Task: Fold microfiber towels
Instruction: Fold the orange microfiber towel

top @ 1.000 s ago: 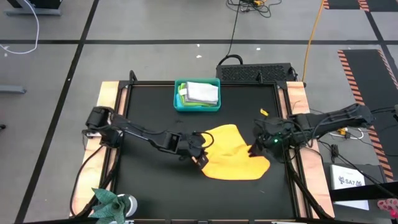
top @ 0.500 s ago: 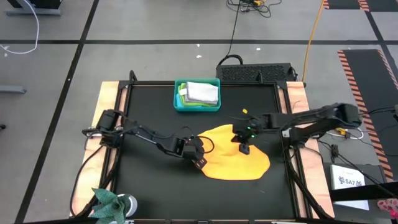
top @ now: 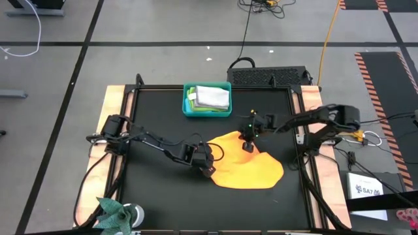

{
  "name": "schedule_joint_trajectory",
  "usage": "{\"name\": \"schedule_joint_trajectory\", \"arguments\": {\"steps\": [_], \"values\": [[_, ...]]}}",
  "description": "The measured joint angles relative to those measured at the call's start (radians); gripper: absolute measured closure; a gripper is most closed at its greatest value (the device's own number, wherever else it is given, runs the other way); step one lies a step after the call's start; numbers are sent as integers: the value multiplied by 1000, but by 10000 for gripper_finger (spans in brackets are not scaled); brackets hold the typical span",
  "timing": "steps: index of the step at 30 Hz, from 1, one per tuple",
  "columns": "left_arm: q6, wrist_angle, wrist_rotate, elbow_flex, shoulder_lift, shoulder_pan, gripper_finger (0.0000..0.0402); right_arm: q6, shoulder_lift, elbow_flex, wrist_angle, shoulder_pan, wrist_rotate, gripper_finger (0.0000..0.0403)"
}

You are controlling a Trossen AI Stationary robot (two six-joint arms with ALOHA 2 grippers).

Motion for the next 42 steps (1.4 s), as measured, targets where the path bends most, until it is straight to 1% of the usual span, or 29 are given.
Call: {"name": "schedule_joint_trajectory", "arguments": {"steps": [6,10,17,20,23,27,30,32,36,40,42], "values": [[-1,-48,-2,0,0,0,284,-77,11,0,23,-50,98,403],[0,-85,-37,1,0,1,284,-116,7,0,76,-95,135,403],[11,-159,-128,1,0,51,284,-150,6,0,190,-187,136,403],[46,-162,-139,1,0,91,284,-162,6,6,184,-218,134,403],[102,-163,-138,1,0,138,284,-158,-17,14,149,-229,106,403],[125,-149,-95,1,-1,187,284,-73,-96,15,66,-193,48,403],[147,-124,-82,1,-1,195,284,-25,-153,8,4,-120,6,403],[150,-111,-67,1,-1,193,284,-14,-161,-6,1,-61,14,403],[150,-106,-55,1,-1,182,284,-11,-114,-34,28,19,84,403],[148,-97,-51,1,-1,169,284,-12,-38,-48,59,31,106,403],[138,-92,-48,1,-1,162,284,-24,-8,-48,73,19,112,403]]}}
